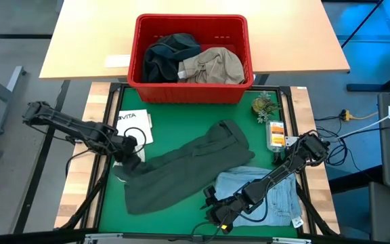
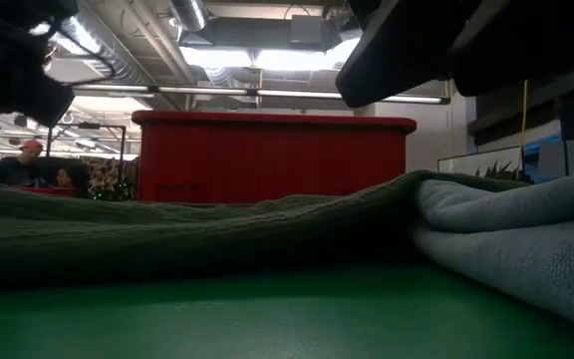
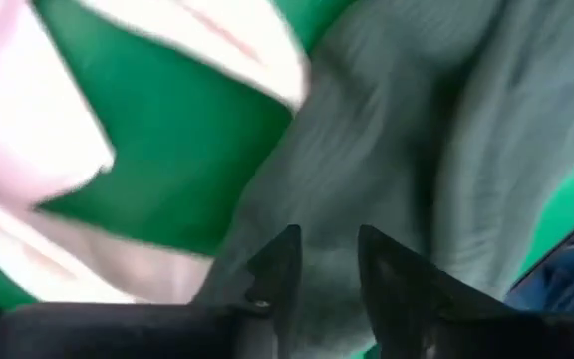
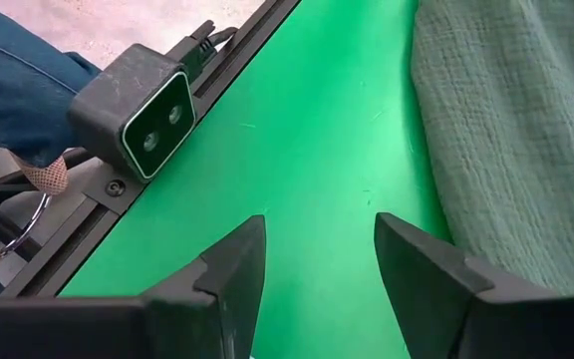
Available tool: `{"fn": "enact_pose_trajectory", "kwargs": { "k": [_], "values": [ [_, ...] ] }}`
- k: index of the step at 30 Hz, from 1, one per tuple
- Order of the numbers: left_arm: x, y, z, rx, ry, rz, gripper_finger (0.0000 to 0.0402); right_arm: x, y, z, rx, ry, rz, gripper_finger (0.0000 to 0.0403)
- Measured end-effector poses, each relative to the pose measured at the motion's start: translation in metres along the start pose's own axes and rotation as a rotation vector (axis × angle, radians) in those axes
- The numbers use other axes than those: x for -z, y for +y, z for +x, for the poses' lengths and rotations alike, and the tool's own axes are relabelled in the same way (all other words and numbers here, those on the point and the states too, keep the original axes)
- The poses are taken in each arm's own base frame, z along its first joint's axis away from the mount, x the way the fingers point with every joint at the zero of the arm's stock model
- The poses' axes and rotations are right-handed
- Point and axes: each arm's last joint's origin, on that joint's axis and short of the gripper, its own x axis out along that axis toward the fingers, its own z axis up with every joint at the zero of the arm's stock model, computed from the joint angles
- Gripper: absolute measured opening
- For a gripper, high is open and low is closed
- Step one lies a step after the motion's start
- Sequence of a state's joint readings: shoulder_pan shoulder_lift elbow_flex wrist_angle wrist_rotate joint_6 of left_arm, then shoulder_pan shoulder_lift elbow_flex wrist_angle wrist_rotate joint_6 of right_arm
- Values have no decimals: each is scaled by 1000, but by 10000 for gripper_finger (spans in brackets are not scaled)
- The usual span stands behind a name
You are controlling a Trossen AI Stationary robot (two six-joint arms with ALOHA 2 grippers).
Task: Fold Laundry from Bin
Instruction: Fold the green shirt
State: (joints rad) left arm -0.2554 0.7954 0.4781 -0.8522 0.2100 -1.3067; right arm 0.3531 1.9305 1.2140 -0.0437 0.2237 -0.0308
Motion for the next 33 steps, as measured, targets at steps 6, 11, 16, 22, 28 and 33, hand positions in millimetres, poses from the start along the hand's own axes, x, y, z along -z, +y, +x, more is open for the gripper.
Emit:
{"fn": "enact_pose_trajectory", "kwargs": {
  "k": [6,11,16,22,28,33],
  "values": [
    [1,5,10,-38,68,-14,154,0,0,0,0,-1,0,190],
    [-1,5,12,-72,18,24,181,0,0,0,0,-2,0,190],
    [-2,5,14,-85,15,46,180,0,0,0,0,-2,1,190],
    [-5,2,19,-103,-18,68,170,-9,0,-1,2,-92,21,190],
    [-7,-1,27,-124,0,64,163,-25,-4,1,27,-274,68,190],
    [-9,-2,33,-165,20,55,155,-36,-2,16,36,-318,75,190]
  ]
}}
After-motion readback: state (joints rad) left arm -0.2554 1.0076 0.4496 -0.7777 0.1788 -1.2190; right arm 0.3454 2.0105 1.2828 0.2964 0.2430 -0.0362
